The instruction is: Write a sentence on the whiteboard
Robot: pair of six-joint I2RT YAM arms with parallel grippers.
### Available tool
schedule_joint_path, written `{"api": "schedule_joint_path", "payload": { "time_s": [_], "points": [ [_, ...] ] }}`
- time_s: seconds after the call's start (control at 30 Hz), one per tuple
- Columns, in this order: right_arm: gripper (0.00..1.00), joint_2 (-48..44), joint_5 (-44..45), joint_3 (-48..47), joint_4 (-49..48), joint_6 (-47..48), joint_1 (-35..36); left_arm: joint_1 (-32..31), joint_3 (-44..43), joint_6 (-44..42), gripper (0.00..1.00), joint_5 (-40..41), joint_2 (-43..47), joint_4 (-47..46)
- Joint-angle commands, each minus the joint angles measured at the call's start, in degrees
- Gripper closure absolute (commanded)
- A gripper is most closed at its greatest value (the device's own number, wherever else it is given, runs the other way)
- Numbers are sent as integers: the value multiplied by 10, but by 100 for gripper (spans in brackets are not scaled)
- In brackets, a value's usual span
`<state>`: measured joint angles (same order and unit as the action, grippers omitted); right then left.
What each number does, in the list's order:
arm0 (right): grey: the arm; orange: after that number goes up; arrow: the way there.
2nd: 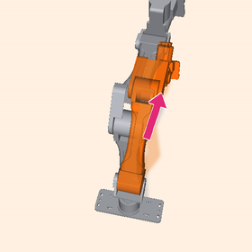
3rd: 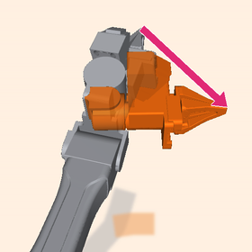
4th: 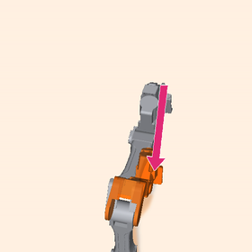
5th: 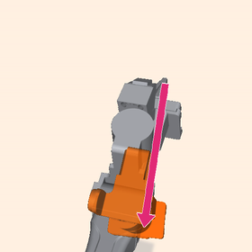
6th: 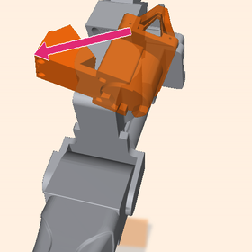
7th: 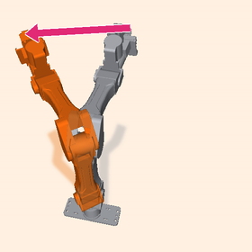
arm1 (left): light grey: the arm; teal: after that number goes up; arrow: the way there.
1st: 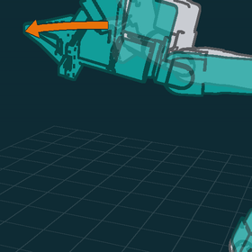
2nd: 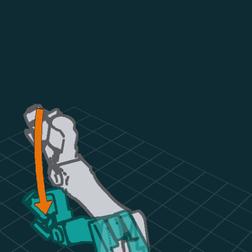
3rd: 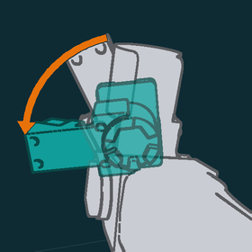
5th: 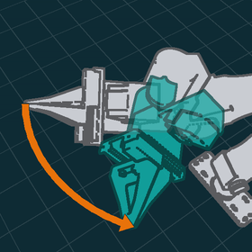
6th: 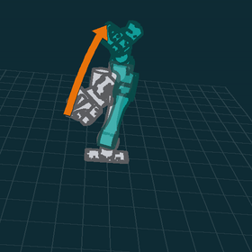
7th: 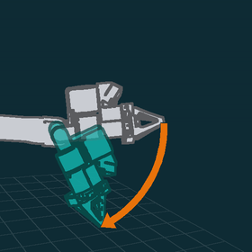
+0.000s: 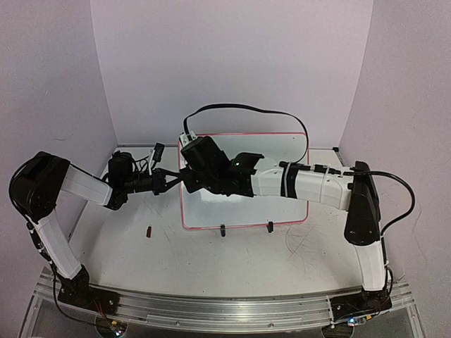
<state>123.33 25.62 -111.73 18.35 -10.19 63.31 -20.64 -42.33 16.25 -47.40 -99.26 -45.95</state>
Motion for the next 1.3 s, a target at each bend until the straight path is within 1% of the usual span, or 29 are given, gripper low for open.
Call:
{"api": "schedule_joint_path", "payload": {
  "time_s": [0.0,0.13,0.2,0.83,1.27],
  "points": [
    [100,-38,14,5,3,-7,-5,-9,1,-44,100,14,9,-7],
    [100,-58,-8,20,-33,-8,-5,-9,1,-44,100,14,9,-7],
    [100,-62,-4,22,-40,-7,-5,-9,2,-44,100,14,10,-7],
    [100,-52,46,10,-41,0,-6,-9,3,-43,100,12,12,-7],
    [100,-42,58,4,-41,5,-6,-9,2,-43,100,10,11,-7]
  ]
}}
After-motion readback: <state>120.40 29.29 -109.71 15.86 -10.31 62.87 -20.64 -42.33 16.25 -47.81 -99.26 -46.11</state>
